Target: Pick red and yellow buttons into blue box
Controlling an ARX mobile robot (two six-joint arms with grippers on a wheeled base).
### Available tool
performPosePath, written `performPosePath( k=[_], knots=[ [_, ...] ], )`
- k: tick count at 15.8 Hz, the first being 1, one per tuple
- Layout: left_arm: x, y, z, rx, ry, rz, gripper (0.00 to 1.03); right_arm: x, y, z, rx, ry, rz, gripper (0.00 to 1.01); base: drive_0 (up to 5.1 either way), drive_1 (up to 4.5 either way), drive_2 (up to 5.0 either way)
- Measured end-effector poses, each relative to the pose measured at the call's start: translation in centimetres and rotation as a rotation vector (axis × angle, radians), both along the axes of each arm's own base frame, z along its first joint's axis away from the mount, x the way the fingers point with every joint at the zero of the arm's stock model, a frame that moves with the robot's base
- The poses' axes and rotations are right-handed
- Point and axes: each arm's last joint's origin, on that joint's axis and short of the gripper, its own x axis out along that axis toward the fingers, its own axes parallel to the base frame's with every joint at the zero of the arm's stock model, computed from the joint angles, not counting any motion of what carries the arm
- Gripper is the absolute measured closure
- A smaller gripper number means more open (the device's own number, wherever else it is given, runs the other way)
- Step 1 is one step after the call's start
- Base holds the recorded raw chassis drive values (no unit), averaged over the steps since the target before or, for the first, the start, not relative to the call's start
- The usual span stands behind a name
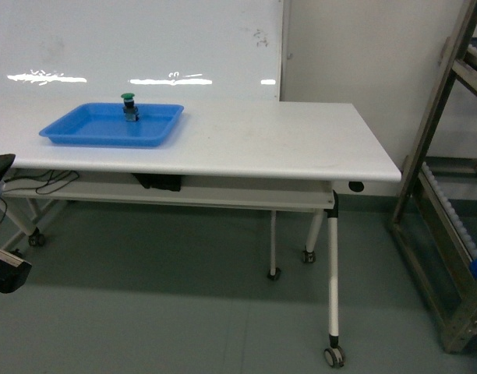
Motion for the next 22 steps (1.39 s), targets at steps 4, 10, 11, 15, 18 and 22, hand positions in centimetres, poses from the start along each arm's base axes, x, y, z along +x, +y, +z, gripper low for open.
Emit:
performPosePath(
  k=[4,10,11,15,18,22],
  knots=[
    [-0.01,-0.03,0.00,0.000,0.000,-0.002,0.74,-0.01,0.01,-0.01,0.000,0.001,0.000,0.71,4.8,-2.25,-2.3],
    [-0.01,-0.03,0.00,0.000,0.000,-0.002,0.74,-0.01,0.00,-0.03,0.000,0.002,0.000,0.71,4.8,-2.26,-2.3],
    [0.00,-0.03,0.02,0.000,-0.002,-0.002,0.74,0.00,0.01,0.01,0.000,-0.001,0.001,0.71,4.8,-2.27,-2.3],
    [0.00,-0.03,0.03,-0.001,-0.003,-0.002,0.74,-0.01,0.00,-0.02,0.000,0.001,0.000,0.71,4.7,-2.32,-2.3],
    [-0.01,-0.03,0.01,0.000,-0.001,-0.002,0.74,-0.01,0.00,-0.01,0.000,0.002,0.000,0.71,4.8,-2.30,-2.3],
    [-0.01,-0.03,0.00,0.000,0.000,-0.002,0.74,0.00,0.00,0.00,0.000,0.000,0.000,0.71,4.7,-2.37,-2.4]
  ],
)
